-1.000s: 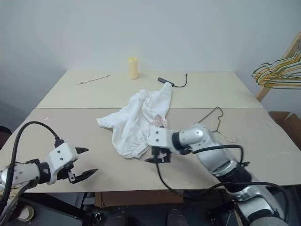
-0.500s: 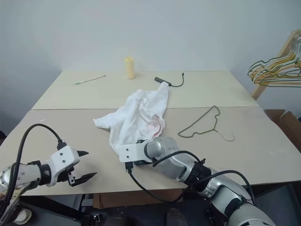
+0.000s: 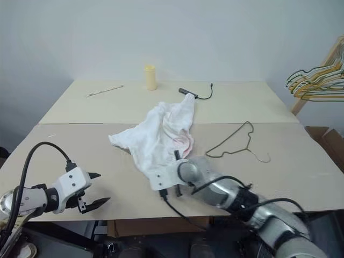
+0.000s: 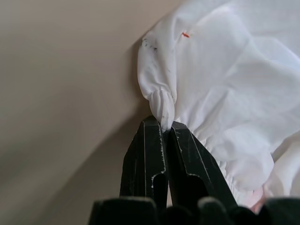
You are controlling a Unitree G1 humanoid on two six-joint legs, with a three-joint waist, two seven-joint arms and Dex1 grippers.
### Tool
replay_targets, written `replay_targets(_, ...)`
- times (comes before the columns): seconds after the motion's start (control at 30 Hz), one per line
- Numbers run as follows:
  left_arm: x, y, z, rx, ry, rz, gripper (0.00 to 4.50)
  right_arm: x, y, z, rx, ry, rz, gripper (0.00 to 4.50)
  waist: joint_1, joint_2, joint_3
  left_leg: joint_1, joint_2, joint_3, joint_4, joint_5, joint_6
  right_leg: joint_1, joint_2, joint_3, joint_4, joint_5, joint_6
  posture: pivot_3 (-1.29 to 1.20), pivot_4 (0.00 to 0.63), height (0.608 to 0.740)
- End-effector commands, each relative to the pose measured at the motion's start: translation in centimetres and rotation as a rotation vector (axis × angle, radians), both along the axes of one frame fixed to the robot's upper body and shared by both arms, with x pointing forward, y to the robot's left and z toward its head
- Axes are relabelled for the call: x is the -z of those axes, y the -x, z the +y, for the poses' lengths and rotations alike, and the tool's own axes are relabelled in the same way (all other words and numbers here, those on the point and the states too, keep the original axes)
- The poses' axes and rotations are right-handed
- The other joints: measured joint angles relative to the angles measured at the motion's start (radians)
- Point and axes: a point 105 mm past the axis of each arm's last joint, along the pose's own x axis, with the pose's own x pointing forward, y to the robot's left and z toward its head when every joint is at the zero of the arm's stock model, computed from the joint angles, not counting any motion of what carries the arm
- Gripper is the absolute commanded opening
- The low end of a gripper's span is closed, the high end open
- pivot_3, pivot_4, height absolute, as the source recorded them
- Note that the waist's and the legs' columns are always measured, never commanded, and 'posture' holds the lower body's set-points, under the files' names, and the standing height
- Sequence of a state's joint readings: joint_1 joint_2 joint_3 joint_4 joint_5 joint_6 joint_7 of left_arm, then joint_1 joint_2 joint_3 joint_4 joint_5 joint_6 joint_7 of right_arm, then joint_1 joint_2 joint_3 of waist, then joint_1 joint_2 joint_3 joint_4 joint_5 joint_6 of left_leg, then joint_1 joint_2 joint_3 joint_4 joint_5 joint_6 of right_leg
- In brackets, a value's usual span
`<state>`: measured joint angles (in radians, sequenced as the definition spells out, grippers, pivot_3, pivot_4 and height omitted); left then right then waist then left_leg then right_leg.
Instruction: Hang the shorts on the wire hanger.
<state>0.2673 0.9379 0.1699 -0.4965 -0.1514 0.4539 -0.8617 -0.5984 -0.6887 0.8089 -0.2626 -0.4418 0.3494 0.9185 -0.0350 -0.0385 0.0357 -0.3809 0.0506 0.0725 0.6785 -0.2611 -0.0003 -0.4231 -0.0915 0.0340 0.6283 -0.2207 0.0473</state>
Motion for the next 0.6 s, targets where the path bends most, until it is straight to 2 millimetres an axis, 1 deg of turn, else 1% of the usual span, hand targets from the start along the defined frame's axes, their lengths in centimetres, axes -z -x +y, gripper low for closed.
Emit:
replay_targets(0.03, -0.6, -1.3, 0.4, 0.024, -0.055, -0.069, 4.5, -3.0, 0.2, -1.5, -0.129, -0.048, -0.105, 0.02, -0.007, 0.0, 0.0, 0.001, 0.0, 0.0, 0.0, 0.0, 0.0, 0.0, 0.0, 0.0, 0.0, 0.0, 0.0, -0.03, 0.0, 0.74)
replay_targets(0.1, -0.7, -2.3, 0.5, 0.035, -0.059, -0.101, 4.5, -3.7, 0.3, -3.1, -0.178, -0.057, -0.132, 0.02, -0.012, 0.0, 0.0, 0.002, 0.0, 0.0, 0.0, 0.0, 0.0, 0.0, 0.001, 0.0, 0.001, 0.0, -0.001, -0.04, 0.0, 0.74)
replay_targets(0.2, -0.4, -3.9, 0.2, 0.067, -0.065, -0.143, 4.5, -4.5, 0.3, -4.5, -0.224, -0.084, -0.165, 0.02, -0.02, 0.0, 0.0, 0.005, 0.0, 0.0, -0.001, 0.0, 0.0, 0.003, 0.002, 0.001, 0.001, -0.001, 0.0, -0.05, 0.0, 0.74)
replay_targets(0.27, 0.0, -5.2, 0.0, 0.094, -0.083, -0.175, 4.5, -4.7, 0.3, -5.5, -0.233, -0.087, -0.152, 0.02, -0.024, 0.0, 0.0, 0.006, 0.0, 0.0, -0.001, 0.0, 0.0, 0.005, 0.001, 0.001, 0.001, -0.001, -0.001, -0.05, 0.0, 0.74)
replay_targets(0.4, 0.7, -7.7, 0.5, 0.104, -0.149, -0.212, 4.5, -5.0, 0.7, -6.9, -0.241, -0.096, -0.122, 0.02, -0.028, 0.0, 0.0, 0.005, 0.0, 0.0, 0.0, 0.0, 0.0, 0.005, 0.001, 0.002, 0.0, 0.0, -0.001, -0.07, 0.0, 0.74)
replay_targets(0.53, 1.4, -9.4, 1.5, 0.134, -0.217, -0.215, 4.5, -5.5, 1.0, -8.0, -0.234, -0.111, -0.106, 0.02, -0.034, 0.0, 0.0, 0.004, 0.0, 0.0, 0.0, 0.0, 0.0, 0.004, 0.001, 0.002, 0.001, 0.0, -0.001, -0.08, 0.0, 0.74)
replay_targets(0.6, 1.7, -10.3, 1.3, 0.168, -0.227, -0.225, 4.5, -5.6, 1.2, -8.5, -0.237, -0.114, -0.101, 0.02, -0.036, 0.0, 0.0, 0.005, 0.0, 0.0, 0.0, 0.0, 0.0, 0.005, 0.001, 0.002, 0.001, 0.0, -0.001, -0.09, 0.0, 0.74)
